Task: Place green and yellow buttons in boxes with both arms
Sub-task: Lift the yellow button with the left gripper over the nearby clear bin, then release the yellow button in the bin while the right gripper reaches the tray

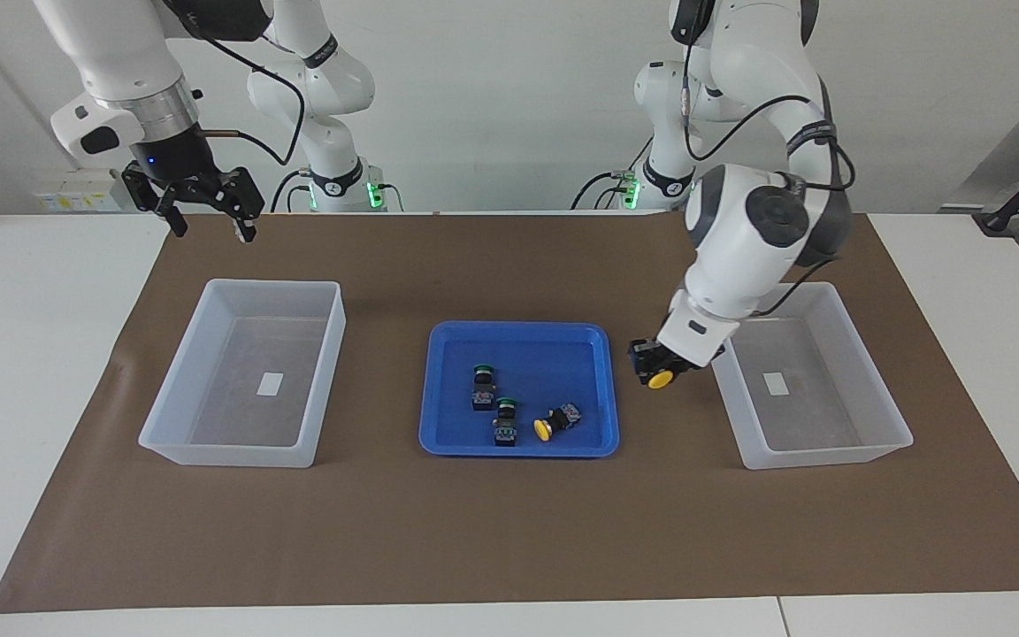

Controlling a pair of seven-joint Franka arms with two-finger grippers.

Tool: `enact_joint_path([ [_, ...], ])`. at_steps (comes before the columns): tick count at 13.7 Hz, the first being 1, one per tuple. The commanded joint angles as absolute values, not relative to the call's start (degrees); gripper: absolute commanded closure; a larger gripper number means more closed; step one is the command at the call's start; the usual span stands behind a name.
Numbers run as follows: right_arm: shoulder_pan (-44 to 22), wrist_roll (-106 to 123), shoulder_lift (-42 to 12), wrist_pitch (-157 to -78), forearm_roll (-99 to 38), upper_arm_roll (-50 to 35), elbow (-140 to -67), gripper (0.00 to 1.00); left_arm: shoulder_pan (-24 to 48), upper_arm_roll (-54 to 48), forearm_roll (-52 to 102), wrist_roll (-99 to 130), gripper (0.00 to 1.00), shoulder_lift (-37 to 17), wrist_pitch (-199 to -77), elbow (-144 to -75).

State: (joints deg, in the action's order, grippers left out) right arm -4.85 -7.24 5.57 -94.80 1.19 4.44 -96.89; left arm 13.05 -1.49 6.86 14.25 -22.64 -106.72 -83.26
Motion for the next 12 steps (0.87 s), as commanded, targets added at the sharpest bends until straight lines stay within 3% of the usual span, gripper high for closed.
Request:
enact_joint_path([
  [1,-4.3,-7.5,7.0,-95.6,0.9,4.3,-98.8,0.00,7.8,-1.8,8.3,3.6,1.00,-22.0,-105.4,-83.7],
  [4,-5.7,-8.9,6.6,-97.2,0.9,4.2,-99.8,0.00,2.8,-1.6,8.2,-4.3,1.00,-19.3,-108.3,-90.9],
  [6,-10.9,-14.8,4.8,-101.0,0.9,4.2,-100.4,0.00,0.4,-1.5,8.1,-9.4,1.00,-16.8,-112.7,-97.5],
  [8,-14.3,-18.9,1.1,-106.1,0.9,4.2,-100.4,0.00,-0.4,-1.5,7.9,-11.6,1.00,-15.0,-119.1,-104.0],
  [12,-21.2,-28.8,-7.7,-117.0,0.8,4.2,-100.2,0.00,-1.1,-1.5,7.8,-13.5,1.00,-15.6,-124.8,-107.8],
])
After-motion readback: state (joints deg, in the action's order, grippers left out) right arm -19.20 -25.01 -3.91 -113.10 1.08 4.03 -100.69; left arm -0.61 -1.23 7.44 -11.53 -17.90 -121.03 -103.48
